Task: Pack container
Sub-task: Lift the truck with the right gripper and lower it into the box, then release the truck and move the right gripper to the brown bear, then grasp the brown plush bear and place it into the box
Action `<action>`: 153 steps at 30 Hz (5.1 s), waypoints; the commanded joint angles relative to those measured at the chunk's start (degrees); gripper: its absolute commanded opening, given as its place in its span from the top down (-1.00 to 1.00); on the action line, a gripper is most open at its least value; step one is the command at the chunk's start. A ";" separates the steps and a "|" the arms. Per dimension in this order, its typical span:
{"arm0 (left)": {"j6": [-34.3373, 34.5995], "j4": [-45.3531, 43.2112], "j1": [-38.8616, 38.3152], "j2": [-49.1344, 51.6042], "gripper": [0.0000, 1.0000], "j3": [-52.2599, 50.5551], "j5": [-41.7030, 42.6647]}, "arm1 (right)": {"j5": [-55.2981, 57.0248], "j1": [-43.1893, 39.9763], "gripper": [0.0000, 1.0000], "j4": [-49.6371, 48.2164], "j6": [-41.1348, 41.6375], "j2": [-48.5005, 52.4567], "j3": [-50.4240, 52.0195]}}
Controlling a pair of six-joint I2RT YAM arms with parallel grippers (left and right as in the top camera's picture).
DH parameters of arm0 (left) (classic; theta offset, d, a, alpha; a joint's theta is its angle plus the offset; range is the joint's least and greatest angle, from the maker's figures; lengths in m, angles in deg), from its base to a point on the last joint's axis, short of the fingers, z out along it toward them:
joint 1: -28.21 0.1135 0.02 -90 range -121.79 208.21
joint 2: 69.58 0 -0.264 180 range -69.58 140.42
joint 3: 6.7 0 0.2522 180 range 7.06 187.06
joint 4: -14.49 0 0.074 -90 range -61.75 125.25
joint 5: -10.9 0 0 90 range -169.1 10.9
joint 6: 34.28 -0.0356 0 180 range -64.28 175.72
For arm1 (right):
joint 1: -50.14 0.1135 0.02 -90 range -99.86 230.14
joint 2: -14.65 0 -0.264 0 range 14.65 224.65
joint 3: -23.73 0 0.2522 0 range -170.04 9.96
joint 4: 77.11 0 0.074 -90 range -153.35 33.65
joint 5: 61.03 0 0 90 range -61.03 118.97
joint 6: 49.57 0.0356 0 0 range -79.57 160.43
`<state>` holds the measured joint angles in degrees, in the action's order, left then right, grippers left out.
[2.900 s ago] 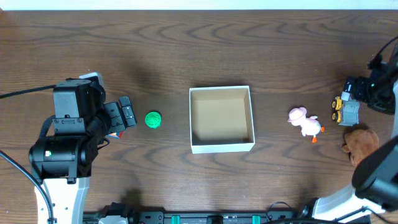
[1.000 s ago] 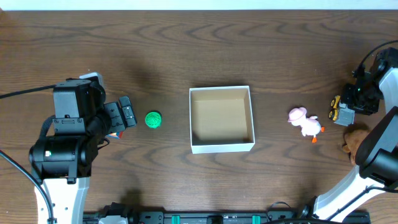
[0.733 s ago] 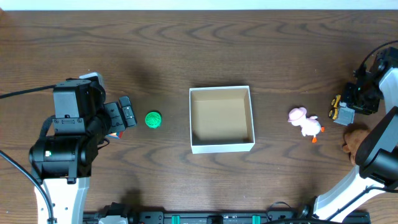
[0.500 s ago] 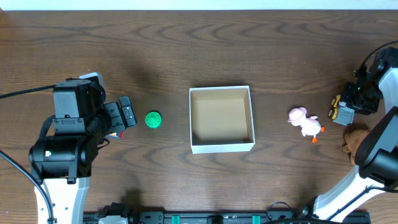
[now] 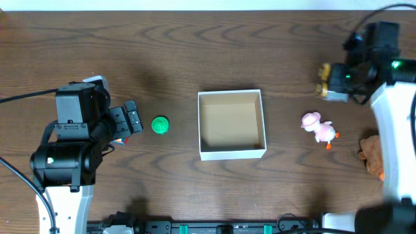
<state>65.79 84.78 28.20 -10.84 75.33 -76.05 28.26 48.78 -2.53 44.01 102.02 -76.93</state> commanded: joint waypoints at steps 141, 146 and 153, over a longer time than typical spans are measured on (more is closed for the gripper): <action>-0.98 1.27 0.26 0.00 -0.96 1.22 0.17 | -8.55 -10.19 0.98 -2.67 4.28 -5.97 7.76; -0.98 1.27 0.26 0.00 -0.96 1.22 0.17 | -7.56 6.88 0.97 -5.42 11.02 -8.92 5.03; -0.98 1.27 0.26 0.00 -0.96 1.22 0.17 | 5.31 29.05 0.97 -10.75 21.81 -6.67 5.18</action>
<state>65.79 85.94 28.20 -10.84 75.36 -76.05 26.49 72.43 -12.61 59.33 94.11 -70.92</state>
